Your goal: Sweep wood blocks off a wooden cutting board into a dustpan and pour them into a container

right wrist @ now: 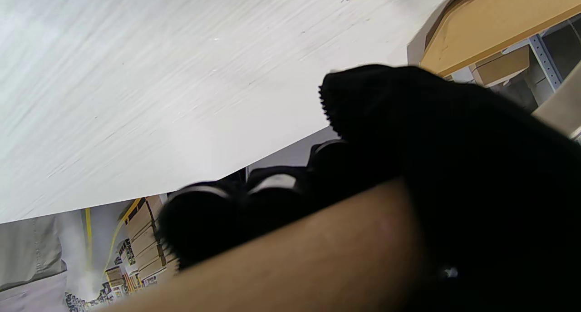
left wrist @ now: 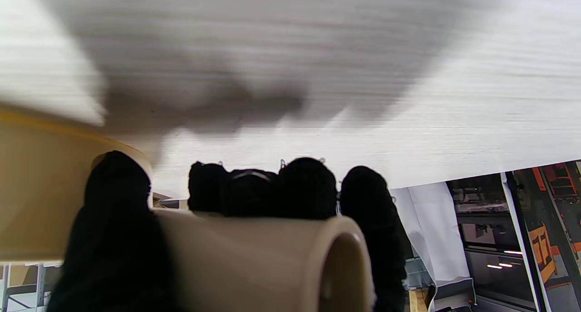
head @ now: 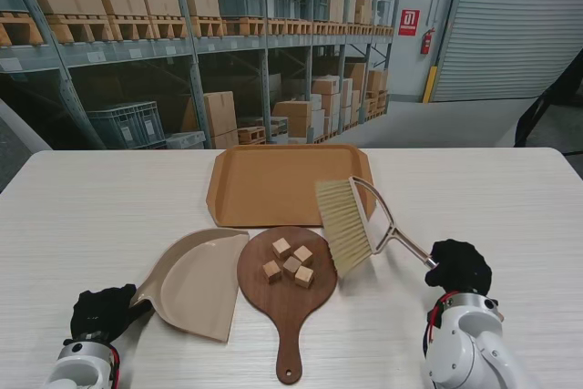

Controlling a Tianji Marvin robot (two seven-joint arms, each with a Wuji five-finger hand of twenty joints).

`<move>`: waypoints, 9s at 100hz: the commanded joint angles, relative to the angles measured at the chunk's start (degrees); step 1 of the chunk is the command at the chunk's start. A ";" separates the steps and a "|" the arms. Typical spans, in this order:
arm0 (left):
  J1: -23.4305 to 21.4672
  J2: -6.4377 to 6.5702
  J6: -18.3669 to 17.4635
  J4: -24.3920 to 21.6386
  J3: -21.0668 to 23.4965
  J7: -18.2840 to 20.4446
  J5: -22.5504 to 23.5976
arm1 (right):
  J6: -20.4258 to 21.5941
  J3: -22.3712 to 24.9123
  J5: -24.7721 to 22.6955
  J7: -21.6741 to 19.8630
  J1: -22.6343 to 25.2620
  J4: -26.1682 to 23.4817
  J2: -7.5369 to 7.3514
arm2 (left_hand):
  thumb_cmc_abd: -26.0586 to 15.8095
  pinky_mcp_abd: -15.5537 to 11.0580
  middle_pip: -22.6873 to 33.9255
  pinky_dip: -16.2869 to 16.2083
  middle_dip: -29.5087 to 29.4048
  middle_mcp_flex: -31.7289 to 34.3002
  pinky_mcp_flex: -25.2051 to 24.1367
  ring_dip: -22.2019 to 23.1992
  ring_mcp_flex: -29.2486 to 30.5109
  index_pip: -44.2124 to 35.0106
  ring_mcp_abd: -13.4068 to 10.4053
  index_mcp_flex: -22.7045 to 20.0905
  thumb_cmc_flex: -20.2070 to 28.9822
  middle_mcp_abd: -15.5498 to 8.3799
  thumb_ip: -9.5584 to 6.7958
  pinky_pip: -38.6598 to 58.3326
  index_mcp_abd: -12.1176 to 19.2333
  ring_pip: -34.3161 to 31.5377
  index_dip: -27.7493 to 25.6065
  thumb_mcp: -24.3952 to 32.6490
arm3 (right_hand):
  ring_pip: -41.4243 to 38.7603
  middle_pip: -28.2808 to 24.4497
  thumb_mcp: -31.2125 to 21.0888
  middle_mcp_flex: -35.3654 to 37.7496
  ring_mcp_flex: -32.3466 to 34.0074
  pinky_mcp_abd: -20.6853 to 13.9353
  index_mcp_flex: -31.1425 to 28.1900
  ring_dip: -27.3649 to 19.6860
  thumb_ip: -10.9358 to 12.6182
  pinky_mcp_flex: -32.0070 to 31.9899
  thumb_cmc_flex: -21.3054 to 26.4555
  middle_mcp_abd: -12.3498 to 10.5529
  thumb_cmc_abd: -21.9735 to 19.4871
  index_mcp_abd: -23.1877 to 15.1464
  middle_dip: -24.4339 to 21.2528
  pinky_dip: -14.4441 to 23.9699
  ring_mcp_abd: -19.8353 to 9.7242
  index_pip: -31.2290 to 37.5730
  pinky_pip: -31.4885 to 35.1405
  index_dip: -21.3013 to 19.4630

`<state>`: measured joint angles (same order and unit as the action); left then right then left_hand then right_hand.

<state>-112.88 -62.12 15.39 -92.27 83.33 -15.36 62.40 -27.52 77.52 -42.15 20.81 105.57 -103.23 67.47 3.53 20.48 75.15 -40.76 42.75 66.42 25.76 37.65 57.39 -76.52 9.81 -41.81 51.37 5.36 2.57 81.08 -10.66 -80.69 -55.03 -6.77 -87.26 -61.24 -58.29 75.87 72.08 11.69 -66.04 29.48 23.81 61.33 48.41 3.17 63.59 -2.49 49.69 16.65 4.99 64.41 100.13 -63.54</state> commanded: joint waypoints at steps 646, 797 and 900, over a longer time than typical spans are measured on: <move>0.61 0.77 -0.64 0.31 -2.12 6.46 2.87 | -23.67 -1.00 2.92 -1.84 -14.18 21.15 1.95 | -8.22 0.34 4.81 -1.47 2.25 3.75 -0.33 -0.15 3.16 -1.50 -7.40 -3.56 8.38 -7.67 -2.42 1.97 -2.01 0.14 3.14 5.92 | -3.31 0.47 -31.66 3.84 2.16 -4.49 -9.74 0.08 -1.43 3.33 7.68 2.52 -5.13 -10.69 0.17 -1.53 -3.64 6.69 9.36 1.41; 0.53 0.75 -0.40 0.12 -2.07 6.66 2.77 | -18.02 -2.12 -4.90 -11.12 -12.02 20.02 -2.31 | -8.38 0.36 4.72 -1.44 2.25 3.65 -0.67 -0.06 2.87 -1.41 -7.18 -3.52 8.47 -7.60 -2.37 1.71 -2.02 0.30 3.19 5.88 | 44.30 22.91 -11.90 -23.30 -17.87 5.54 19.49 -5.01 -35.92 -27.19 -15.66 4.07 -7.85 -3.94 -20.41 13.21 3.01 -10.07 -28.57 37.37; 0.37 0.73 -0.25 0.00 -1.95 6.69 2.77 | -3.58 3.30 -9.55 -9.67 -3.29 4.63 -2.69 | -8.44 0.34 4.68 -1.47 2.27 3.59 -0.59 -0.04 2.87 -1.35 -7.19 -3.49 8.53 -7.55 -2.35 1.74 -2.03 0.28 3.24 5.88 | 54.59 28.91 -0.58 -29.49 -25.59 7.37 19.74 -6.31 -26.92 -35.04 -24.82 4.30 -19.77 -1.21 -24.80 14.52 3.47 -28.52 -39.04 29.39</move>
<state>-111.39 -61.08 15.18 -93.26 81.97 -10.50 65.07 -32.48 80.89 -51.44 11.72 101.24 -96.56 64.72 3.53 20.44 73.76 -40.76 42.72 66.42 25.82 37.64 57.39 -76.53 9.73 -41.19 51.36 5.32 2.05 81.08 -10.81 -79.69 -52.66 -6.77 -33.94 -32.74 -59.81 48.63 47.51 16.35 -47.80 23.85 -4.80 27.43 25.46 7.41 45.34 -4.36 25.69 29.48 8.51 37.30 62.36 -33.22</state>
